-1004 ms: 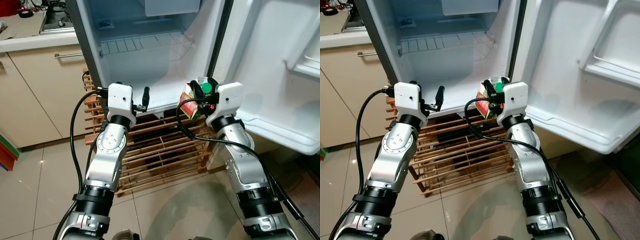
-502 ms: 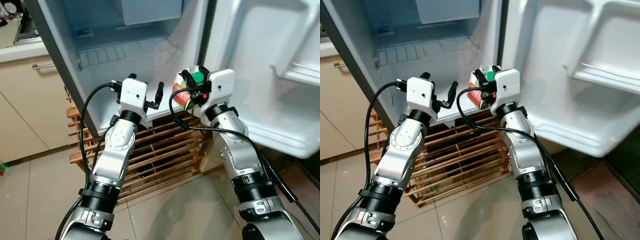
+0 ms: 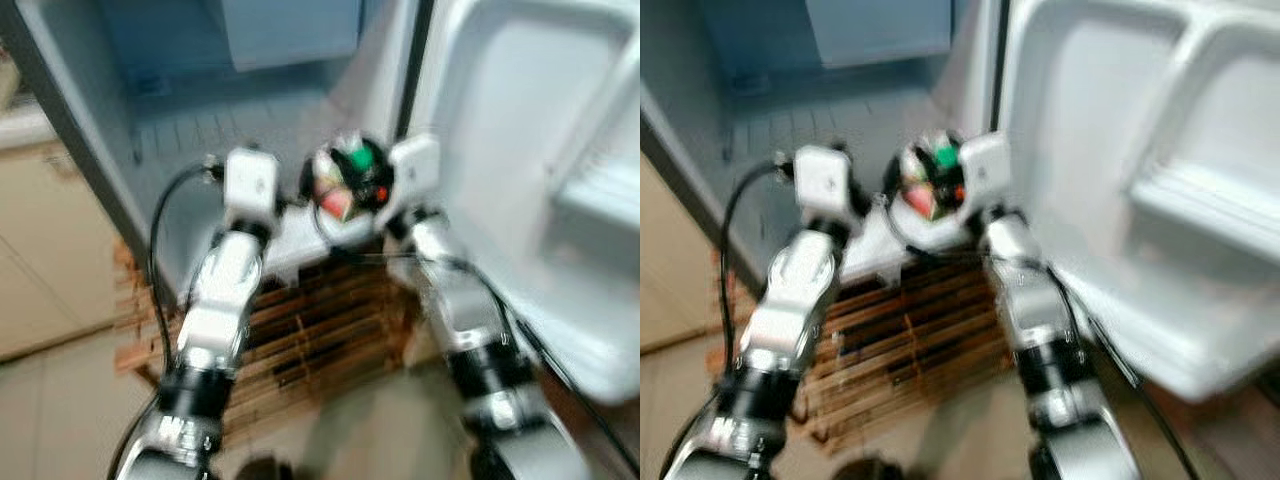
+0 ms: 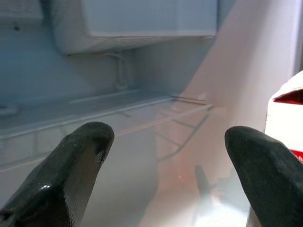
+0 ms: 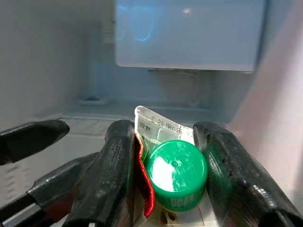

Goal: Restocking fridge

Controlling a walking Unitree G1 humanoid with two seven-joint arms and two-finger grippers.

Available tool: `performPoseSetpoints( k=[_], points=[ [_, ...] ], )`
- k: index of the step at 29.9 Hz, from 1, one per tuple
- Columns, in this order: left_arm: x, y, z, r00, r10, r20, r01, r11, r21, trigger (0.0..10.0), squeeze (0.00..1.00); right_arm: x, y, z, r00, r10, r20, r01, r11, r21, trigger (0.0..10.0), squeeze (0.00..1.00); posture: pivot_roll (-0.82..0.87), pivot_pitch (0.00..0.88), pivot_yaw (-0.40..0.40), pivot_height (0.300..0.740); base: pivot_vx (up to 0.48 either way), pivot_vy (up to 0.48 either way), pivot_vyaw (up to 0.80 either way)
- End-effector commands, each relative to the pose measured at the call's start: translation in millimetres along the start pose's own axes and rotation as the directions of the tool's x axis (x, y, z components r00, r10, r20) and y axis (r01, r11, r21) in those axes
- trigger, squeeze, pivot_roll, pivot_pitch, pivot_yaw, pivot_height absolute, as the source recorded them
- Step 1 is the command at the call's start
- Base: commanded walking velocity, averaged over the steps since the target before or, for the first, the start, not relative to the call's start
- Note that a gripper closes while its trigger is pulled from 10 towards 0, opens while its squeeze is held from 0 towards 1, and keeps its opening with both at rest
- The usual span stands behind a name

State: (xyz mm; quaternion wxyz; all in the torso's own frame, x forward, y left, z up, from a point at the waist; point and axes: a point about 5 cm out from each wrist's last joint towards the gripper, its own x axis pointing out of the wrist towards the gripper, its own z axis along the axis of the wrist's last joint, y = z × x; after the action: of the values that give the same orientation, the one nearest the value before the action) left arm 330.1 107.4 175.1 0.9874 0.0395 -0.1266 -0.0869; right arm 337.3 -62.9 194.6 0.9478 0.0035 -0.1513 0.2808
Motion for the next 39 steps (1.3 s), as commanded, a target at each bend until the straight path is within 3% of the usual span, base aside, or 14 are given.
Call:
performPoseSetpoints(
  k=[1,9,12,13,18,22,24,27,29,30,34,36,39],
  points=[
    [1.5,-4.9,2.3,1.0,-0.008,0.004,0.008,1.0,-0.006,10.0,0.0,8.1,3.7,3.9,0.999,0.048,0.002,-0.048,0.999,0.0,0.0,0.0,-0.02,0.0,0.02,0.74,0.0,0.0,0.0],
    [-0.1,-3.0,1.8,1.0,-0.004,0.003,0.004,1.0,-0.002,10.0,0.0,7.7,-5.0,0.8,0.999,0.041,-0.026,-0.042,0.998,-0.054,0.0,0.0,0.0,0.0,0.015,0.74,0.0,0.0,0.0],
    [-0.8,-2.1,1.4,1.0,-0.001,0.001,0.001,1.0,0.0,10.0,0.0,1.4,-14.9,-2.0,0.999,0.006,-0.041,-0.012,0.991,-0.135,0.0,0.0,-0.01,0.0,0.016,0.74,0.0,0.0,0.0],
    [-1.2,-1.5,1.0,1.0,0.001,-0.001,-0.001,1.0,0.0,10.0,0.0,-6.8,-26.7,-5.5,0.998,-0.036,-0.059,0.022,0.976,-0.215,0.0,0.0,-0.01,0.0,0.016,0.74,0.0,0.0,0.0],
    [-1.1,-1.3,0.3,1.0,0.001,-0.005,-0.001,1.0,-0.002,10.0,0.0,-23.6,-49.9,-9.5,0.988,-0.125,-0.086,0.09,0.941,-0.326,0.0,0.0,-0.02,0.0,0.019,0.74,0.0,0.0,0.0],
    [-0.3,-3.0,-0.1,1.0,-0.006,-0.008,0.006,1.0,-0.005,10.0,0.0,-42.7,-76.7,-10.2,0.964,-0.242,-0.108,0.165,0.867,-0.469,0.0,0.0,-0.03,0.0,0.023,0.74,0.0,0.0,0.0],
    [-0.2,-3.4,-0.2,1.0,-0.008,-0.009,0.008,1.0,-0.005,10.0,0.0,-45.7,-81.2,-10.0,0.959,-0.263,-0.107,0.178,0.85,-0.495,0.0,0.0,-0.03,0.0,0.023,0.74,0.0,0.0,0.0],
    [0.3,-3.9,-1.7,1.0,-0.006,-0.018,0.006,1.0,-0.002,10.0,0.0,-43.7,-81.3,-3.7,0.958,-0.277,-0.07,0.215,0.86,-0.463,0.0,0.0,-0.04,0.0,0.028,0.74,0.0,0.0,0.0],
    [0.7,-5.0,-2.5,1.0,-0.008,-0.024,0.008,1.0,0.002,10.0,0.0,-32.7,-61.5,1.0,0.976,-0.213,-0.036,0.184,0.908,-0.377,0.0,0.0,-0.04,0.0,0.029,0.74,0.0,0.0,0.0],
    [0.7,-5.0,-2.5,1.0,-0.008,-0.024,0.008,1.0,0.002,10.0,0.0,-32.7,-61.5,1.0,0.976,-0.213,-0.036,0.184,0.908,-0.377,0.0,0.0,-0.04,0.0,0.029,0.74,0.0,0.0,0.0],
    [1.3,-4.9,-2.7,1.0,-0.006,-0.028,0.006,1.0,0.007,10.0,0.0,-24.0,-41.7,-2.6,0.984,-0.171,-0.039,0.158,0.96,-0.233,0.0,0.0,-0.03,0.0,0.026,0.74,0.0,0.0,0.0],
    [1.2,-4.0,-2.5,1.0,-0.003,-0.029,0.003,1.0,0.009,10.0,0.0,-25.4,-41.7,-4.7,0.984,-0.17,-0.048,0.154,0.958,-0.244,0.0,0.0,-0.02,0.0,0.025,0.74,0.0,0.0,0.0],
    [0.3,-0.9,-3.6,0.999,0.006,-0.037,-0.005,1.0,0.011,10.0,0.0,-37.0,-53.3,-12.8,0.975,-0.204,-0.087,0.162,0.924,-0.345,0.0,0.0,-0.02,0.0,0.027,0.74,0.0,0.0,0.0]
  ],
)
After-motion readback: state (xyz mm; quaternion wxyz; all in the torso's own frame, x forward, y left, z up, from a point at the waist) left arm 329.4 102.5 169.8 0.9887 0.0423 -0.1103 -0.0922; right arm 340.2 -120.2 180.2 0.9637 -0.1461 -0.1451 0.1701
